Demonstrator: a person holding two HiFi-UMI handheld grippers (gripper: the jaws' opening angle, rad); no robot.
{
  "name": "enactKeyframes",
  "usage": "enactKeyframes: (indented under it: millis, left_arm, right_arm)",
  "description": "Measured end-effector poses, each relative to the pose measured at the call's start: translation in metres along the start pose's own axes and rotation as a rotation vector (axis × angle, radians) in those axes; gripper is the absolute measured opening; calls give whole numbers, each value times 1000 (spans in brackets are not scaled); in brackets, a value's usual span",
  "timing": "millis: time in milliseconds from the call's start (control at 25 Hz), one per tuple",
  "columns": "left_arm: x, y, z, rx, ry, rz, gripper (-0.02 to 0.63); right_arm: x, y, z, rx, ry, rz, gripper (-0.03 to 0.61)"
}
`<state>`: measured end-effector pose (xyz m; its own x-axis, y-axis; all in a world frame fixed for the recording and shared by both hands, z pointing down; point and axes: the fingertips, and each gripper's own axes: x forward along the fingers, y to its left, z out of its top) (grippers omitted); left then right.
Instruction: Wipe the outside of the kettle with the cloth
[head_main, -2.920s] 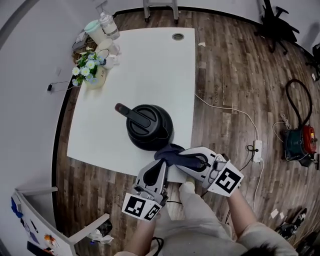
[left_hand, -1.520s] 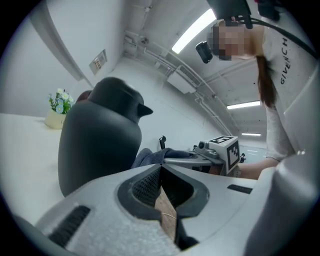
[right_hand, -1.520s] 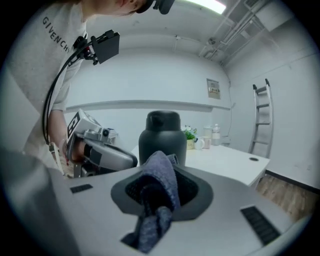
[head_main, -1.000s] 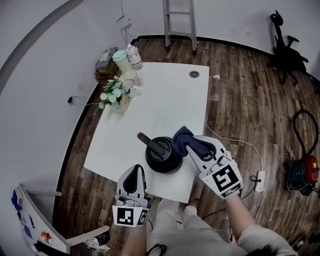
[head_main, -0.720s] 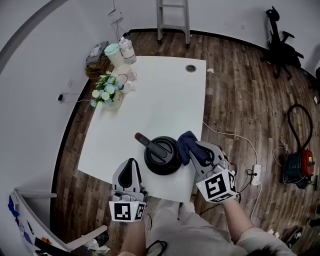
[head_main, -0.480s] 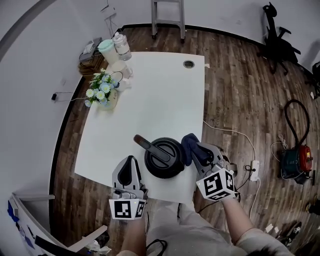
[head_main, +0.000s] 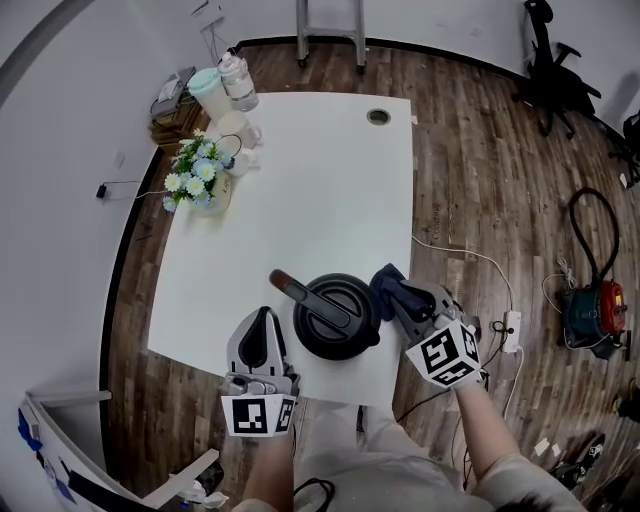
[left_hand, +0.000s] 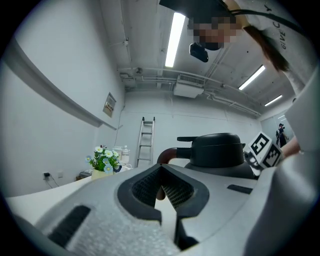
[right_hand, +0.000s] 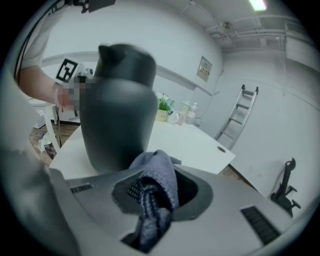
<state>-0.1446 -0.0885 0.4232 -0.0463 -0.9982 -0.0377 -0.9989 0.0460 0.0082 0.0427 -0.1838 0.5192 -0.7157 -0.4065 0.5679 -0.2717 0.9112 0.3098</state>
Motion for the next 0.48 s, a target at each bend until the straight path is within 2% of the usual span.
enactKeyframes:
  millis: [120, 200, 320, 400, 480]
  left_arm:
    - [10, -1, 9, 24, -18, 3, 8]
    - [14, -3, 14, 28, -32, -4, 8]
    - [19, -6, 23, 37, -52, -16, 8]
    - [21, -6, 26, 36, -59, -13, 8]
    - [22, -7, 26, 30, -62, -4, 8]
  right_arm:
    - [-31, -36, 69, -127, -164, -20, 67]
    - [-50, -41, 122, -277, -263, 47, 67]
    - [-61, -22, 182, -473, -324, 298, 67]
    - [-53, -6, 204, -580, -282, 477, 67]
    - [-35, 6, 211, -682, -195, 608, 67]
